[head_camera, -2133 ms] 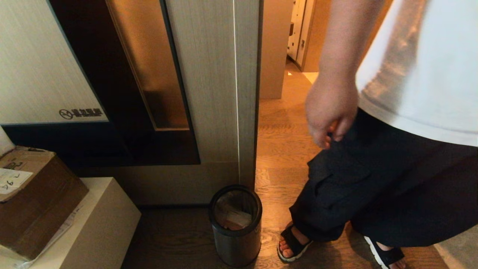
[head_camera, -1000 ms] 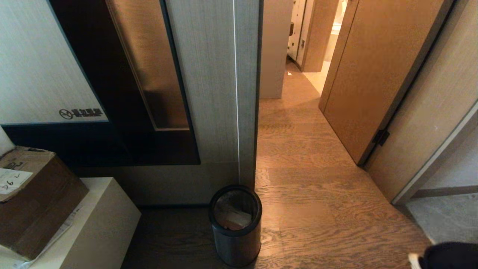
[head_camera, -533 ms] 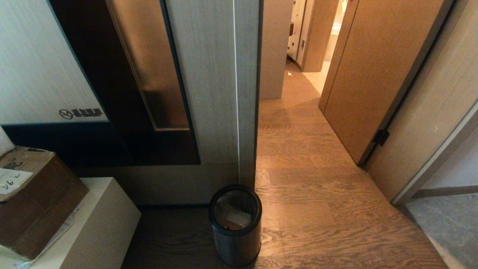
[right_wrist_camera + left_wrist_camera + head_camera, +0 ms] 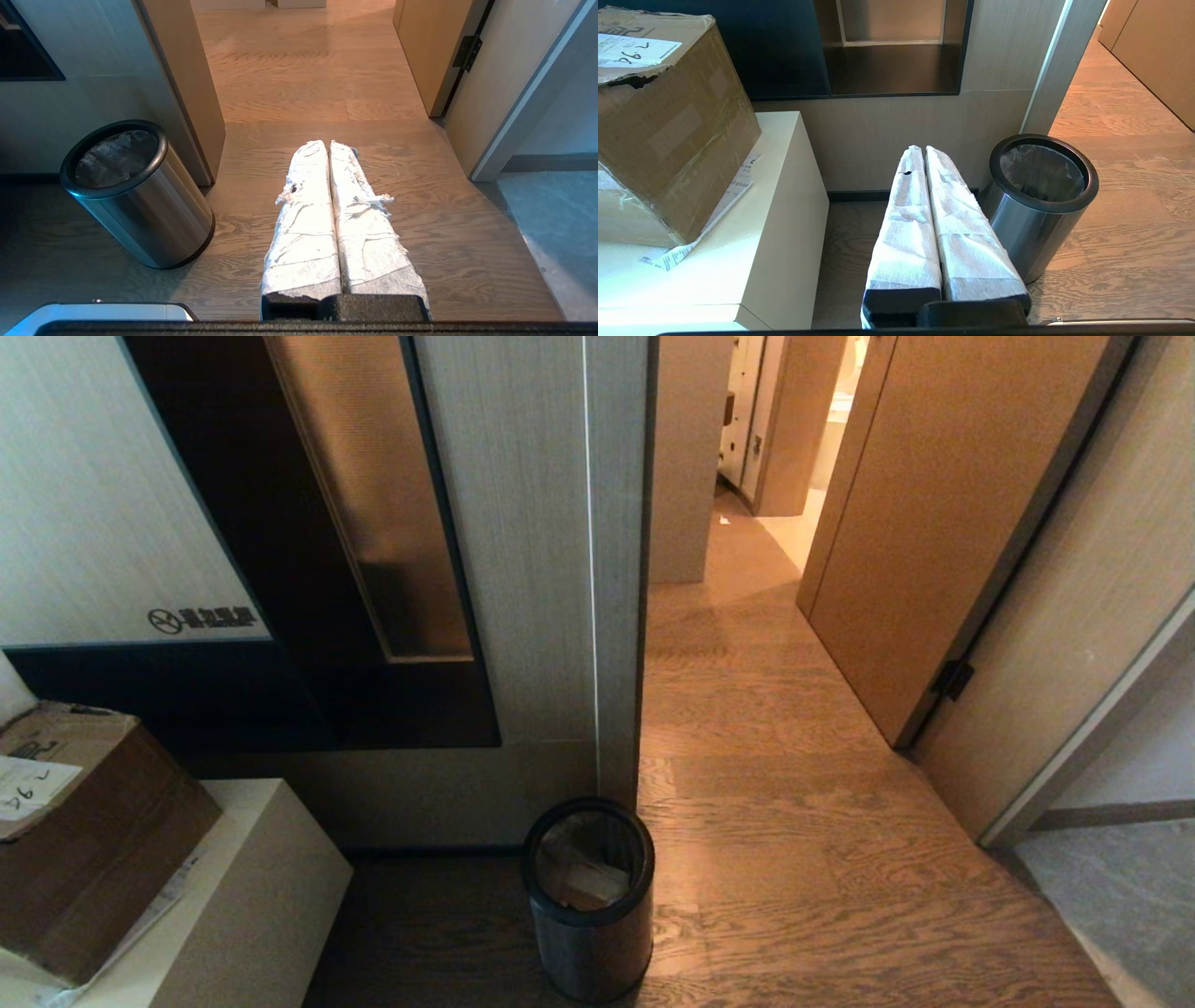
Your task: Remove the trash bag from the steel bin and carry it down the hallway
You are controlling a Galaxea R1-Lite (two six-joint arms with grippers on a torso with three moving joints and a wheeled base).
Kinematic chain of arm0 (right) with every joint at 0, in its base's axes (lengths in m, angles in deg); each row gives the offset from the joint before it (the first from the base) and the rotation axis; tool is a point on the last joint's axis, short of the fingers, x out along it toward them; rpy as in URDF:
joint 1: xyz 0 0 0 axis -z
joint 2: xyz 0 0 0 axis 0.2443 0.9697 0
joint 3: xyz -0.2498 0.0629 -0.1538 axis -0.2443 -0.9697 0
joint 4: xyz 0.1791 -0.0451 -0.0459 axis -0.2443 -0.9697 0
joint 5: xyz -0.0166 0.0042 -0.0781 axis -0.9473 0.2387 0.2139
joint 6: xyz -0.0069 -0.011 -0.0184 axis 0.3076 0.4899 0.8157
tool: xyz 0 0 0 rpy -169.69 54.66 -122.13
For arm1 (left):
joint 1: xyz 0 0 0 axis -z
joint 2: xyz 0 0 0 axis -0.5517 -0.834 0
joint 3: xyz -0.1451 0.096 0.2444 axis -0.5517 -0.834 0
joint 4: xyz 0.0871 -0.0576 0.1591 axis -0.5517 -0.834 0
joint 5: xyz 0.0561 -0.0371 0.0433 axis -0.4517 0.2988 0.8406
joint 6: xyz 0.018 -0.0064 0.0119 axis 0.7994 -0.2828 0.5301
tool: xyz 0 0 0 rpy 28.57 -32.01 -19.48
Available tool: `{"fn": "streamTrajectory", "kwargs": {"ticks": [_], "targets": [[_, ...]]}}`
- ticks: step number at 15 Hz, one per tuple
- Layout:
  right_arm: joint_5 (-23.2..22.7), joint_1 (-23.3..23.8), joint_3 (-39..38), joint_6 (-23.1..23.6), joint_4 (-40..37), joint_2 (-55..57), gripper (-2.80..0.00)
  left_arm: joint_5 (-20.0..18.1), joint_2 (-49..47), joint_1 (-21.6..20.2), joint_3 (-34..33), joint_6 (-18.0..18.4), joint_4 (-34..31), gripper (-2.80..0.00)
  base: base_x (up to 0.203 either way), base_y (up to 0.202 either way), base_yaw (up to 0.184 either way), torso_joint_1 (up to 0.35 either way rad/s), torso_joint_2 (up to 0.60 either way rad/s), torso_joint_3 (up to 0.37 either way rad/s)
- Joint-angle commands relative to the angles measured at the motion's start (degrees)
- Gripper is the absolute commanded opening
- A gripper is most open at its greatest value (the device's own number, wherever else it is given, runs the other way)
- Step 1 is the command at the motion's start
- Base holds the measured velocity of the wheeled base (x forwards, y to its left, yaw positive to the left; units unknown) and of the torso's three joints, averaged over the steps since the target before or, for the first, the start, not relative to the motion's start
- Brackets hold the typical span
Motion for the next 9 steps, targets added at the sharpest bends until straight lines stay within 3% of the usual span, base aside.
{"fn": "streamTrajectory", "kwargs": {"ticks": [1, 9], "targets": [[0.0, 0.0, 0.0, 0.0, 0.0, 0.0, -2.80, 0.0, 0.0, 0.0, -0.6, 0.0, 0.0, -2.80, 0.000, 0.000, 0.000, 0.000, 0.00, 0.000], [0.0, 0.0, 0.0, 0.0, 0.0, 0.0, -2.80, 0.0, 0.0, 0.0, -0.7, 0.0, 0.0, -2.80, 0.000, 0.000, 0.000, 0.000, 0.00, 0.000]]}}
